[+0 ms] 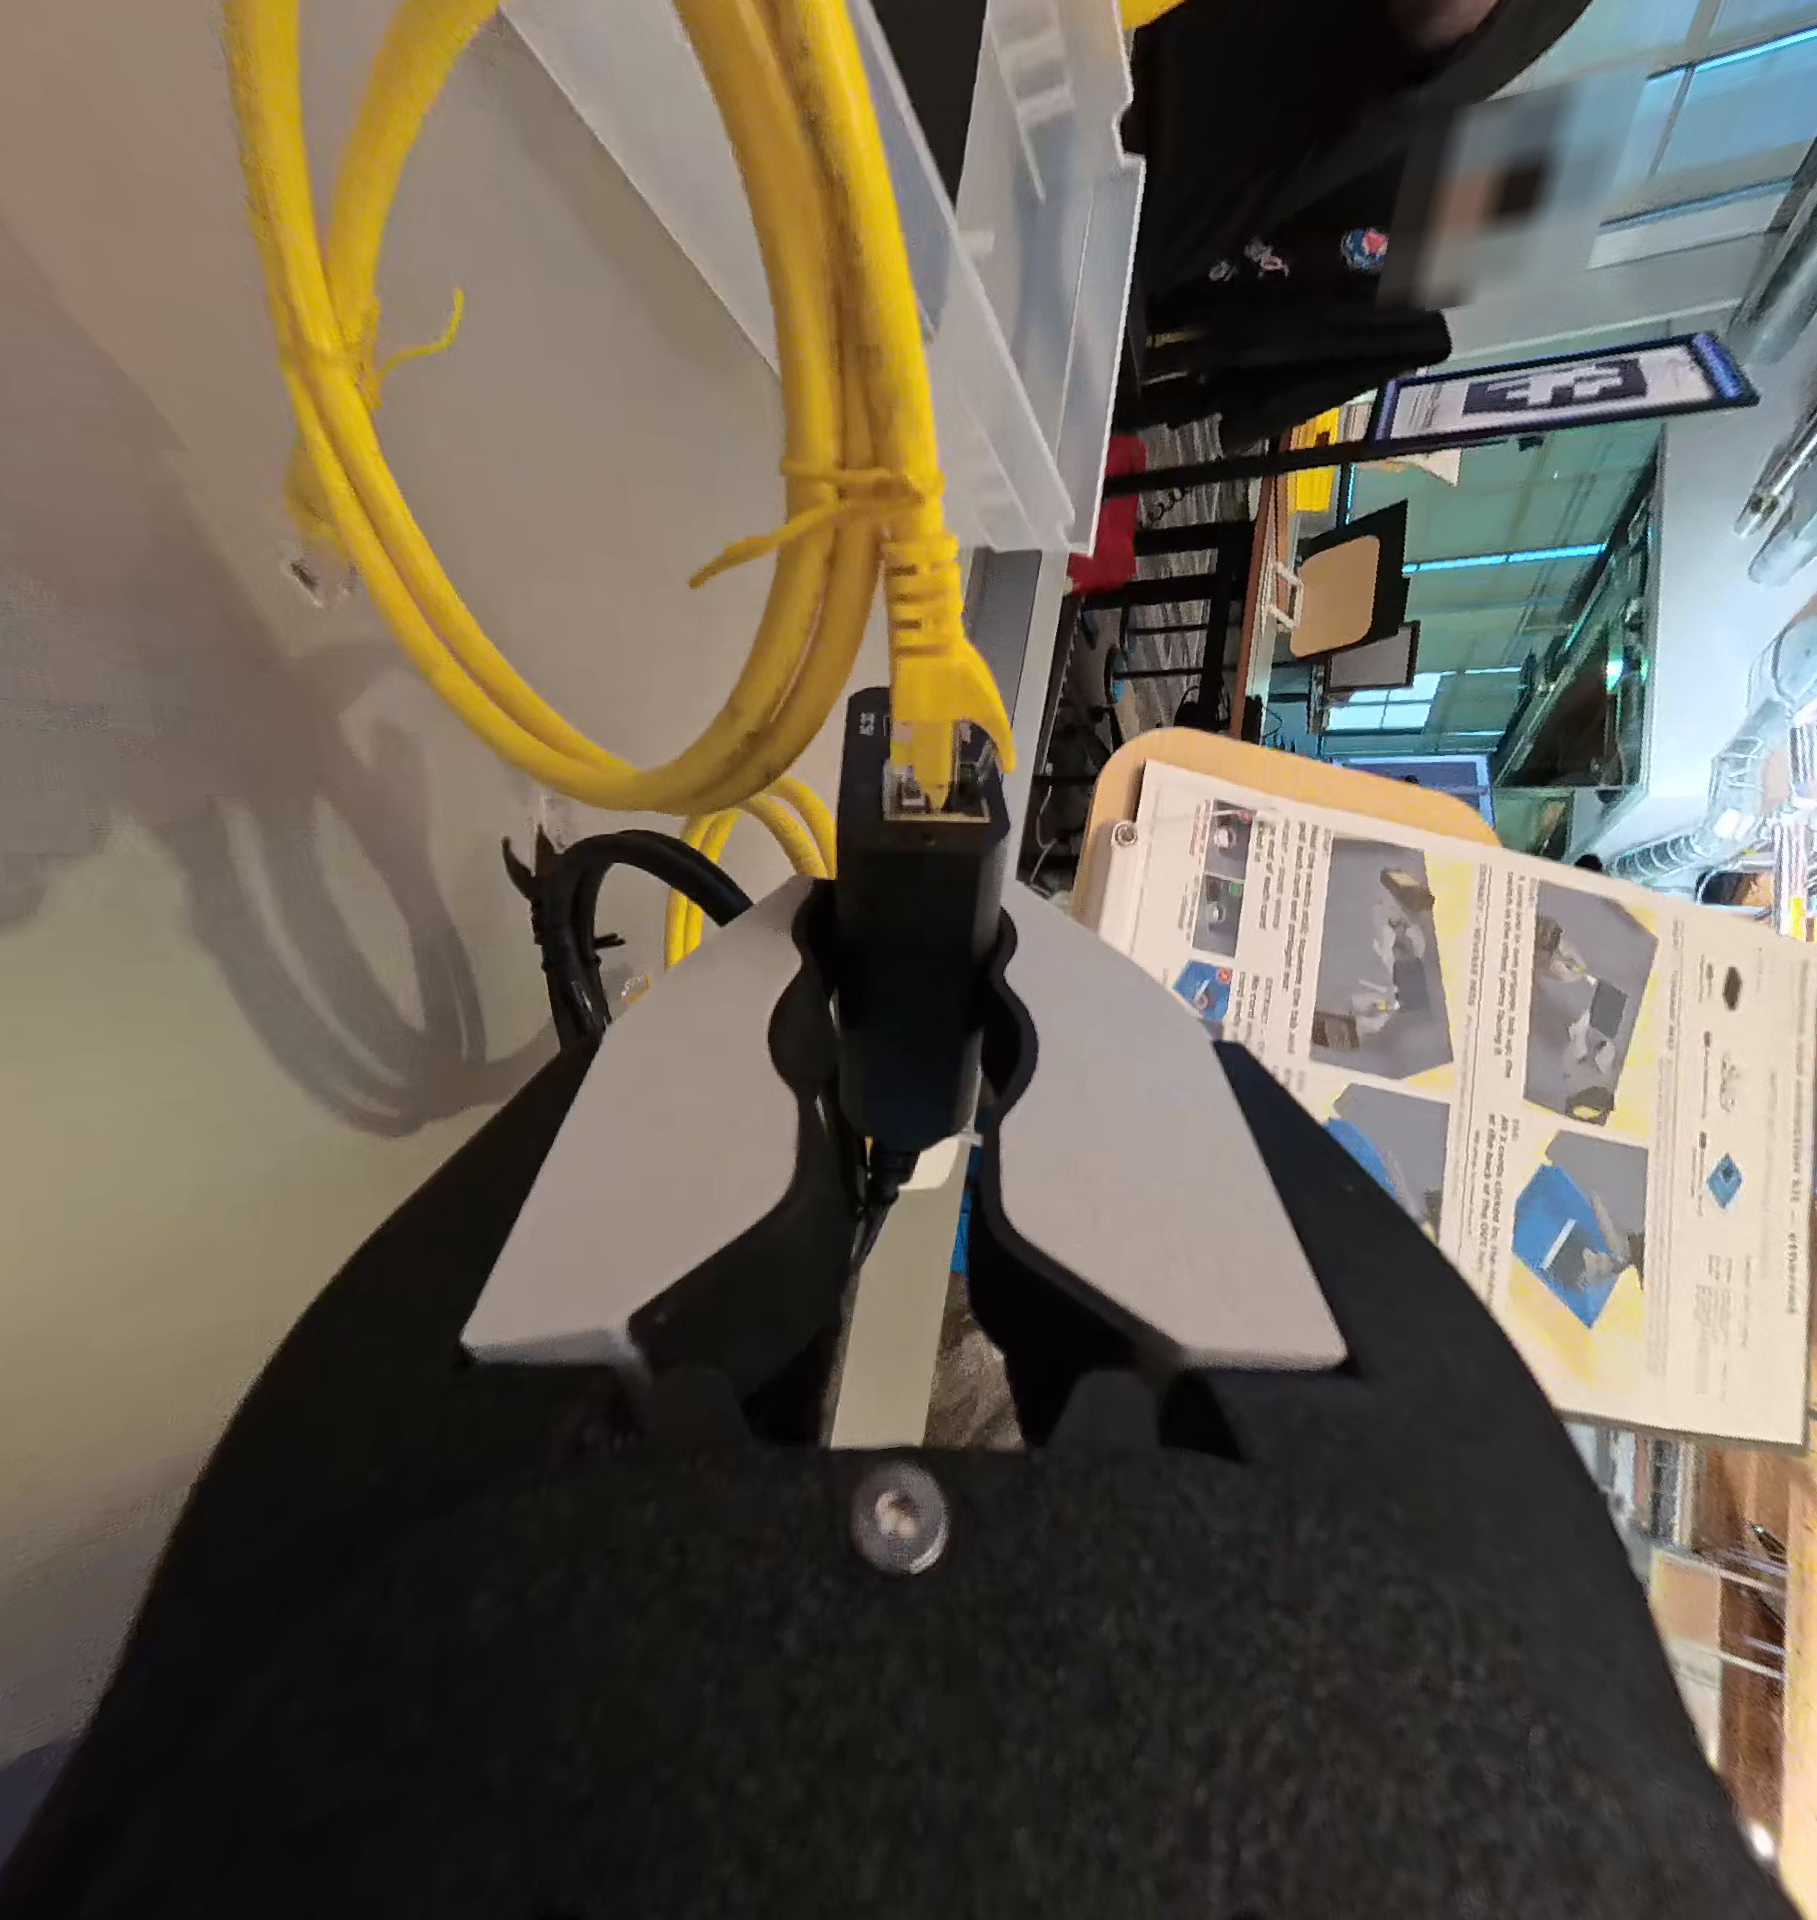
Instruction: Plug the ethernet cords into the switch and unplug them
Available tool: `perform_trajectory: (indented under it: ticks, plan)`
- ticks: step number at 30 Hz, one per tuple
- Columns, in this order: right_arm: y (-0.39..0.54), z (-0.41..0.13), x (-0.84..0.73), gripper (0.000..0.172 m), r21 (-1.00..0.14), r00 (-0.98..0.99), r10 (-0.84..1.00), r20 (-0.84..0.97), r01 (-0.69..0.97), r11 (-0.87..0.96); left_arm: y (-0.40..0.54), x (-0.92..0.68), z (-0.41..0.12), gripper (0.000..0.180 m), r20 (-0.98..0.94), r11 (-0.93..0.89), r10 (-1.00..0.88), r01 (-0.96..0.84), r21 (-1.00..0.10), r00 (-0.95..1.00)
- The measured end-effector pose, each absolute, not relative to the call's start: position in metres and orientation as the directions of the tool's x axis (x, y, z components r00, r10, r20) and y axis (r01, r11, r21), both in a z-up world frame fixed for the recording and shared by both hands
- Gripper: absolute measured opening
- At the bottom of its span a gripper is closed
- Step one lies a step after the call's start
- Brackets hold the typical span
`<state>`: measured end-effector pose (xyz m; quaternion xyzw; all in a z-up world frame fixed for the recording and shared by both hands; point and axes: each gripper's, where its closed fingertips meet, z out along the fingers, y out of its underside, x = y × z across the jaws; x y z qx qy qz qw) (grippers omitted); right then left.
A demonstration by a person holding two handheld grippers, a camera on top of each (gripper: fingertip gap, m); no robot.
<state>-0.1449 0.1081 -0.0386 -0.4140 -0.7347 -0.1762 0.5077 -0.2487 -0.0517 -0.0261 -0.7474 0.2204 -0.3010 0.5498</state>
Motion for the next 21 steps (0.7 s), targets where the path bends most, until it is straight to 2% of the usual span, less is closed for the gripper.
perform_trajectory:
  ticks: [3,5,7,13,18,21]
  plan:
    - [0.111,-0.037,-0.141,0.024,-0.211,-0.110,0.466,0.878,0.786,0.582,-0.071,-0.260,-0.098,0.048,0.385,-0.466,-0.634,0.066,-0.882,0.670]
    - [0.112,-0.034,-0.139,0.024,-0.254,-0.083,0.498,0.863,0.781,0.571,-0.077,-0.262,-0.125,0.048,0.465,-0.538,-0.594,0.106,-0.836,0.656]
    - [0.115,-0.030,-0.136,0.024,-0.292,-0.054,0.530,0.847,0.786,0.546,-0.078,-0.256,-0.116,0.048,0.504,-0.545,-0.623,0.131,-0.828,0.598]
    - [0.120,0.018,-0.116,0.024,-0.437,0.086,0.604,0.793,0.771,0.464,-0.076,-0.252,-0.122,0.048,0.451,-0.527,-0.646,0.067,-0.847,0.615]
    - [0.132,0.071,-0.076,0.024,-0.465,0.140,0.658,0.740,0.814,0.349,-0.080,-0.250,-0.125,0.047,0.486,-0.559,-0.651,0.065,-0.826,0.583]
    - [0.143,0.091,-0.043,0.024,-0.521,0.206,0.729,0.653,0.821,0.235,-0.078,-0.252,-0.122,0.047,0.478,-0.548,-0.649,0.072,-0.833,0.592]
